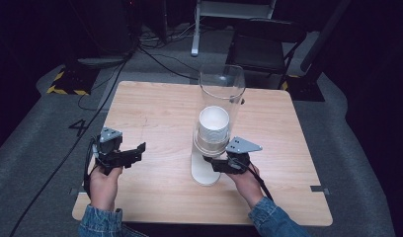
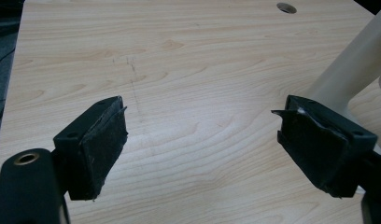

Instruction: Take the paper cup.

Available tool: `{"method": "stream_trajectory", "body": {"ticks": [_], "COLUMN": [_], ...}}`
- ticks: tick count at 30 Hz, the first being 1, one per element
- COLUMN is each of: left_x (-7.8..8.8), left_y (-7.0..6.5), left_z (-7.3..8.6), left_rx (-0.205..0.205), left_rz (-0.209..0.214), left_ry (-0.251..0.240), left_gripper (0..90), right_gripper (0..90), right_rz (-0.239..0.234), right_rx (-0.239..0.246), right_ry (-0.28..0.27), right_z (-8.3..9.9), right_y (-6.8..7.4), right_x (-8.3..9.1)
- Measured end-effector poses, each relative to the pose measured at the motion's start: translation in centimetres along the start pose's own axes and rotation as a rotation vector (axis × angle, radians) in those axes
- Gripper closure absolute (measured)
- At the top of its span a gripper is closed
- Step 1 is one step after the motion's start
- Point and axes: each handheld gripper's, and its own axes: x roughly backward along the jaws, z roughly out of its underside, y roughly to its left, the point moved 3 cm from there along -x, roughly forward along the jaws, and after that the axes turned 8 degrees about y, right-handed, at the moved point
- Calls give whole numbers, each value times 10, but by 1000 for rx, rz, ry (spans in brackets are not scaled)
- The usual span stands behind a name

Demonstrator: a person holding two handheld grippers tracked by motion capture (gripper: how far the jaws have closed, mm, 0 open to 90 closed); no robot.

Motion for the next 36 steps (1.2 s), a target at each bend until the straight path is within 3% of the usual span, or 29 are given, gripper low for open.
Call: {"method": "stream_trajectory", "body": {"ticks": [4,22,36], "left_x": [0,-1,-2], "left_y": [0,0,0], "left_z": [0,0,0], "left_rx": [2,3,2], "left_rz": [-5,0,1], "left_ry": [-4,5,4], "left_gripper": [156,156,156], "right_gripper": [324,325,325], "right_rz": [25,4,-5], "right_rx": [34,-50,-68], "right_ry": [-3,-21,-28], "right_z": [2,5,7], "right_y": [-3,3,4], "right_x": [-1,-2,-3]}}
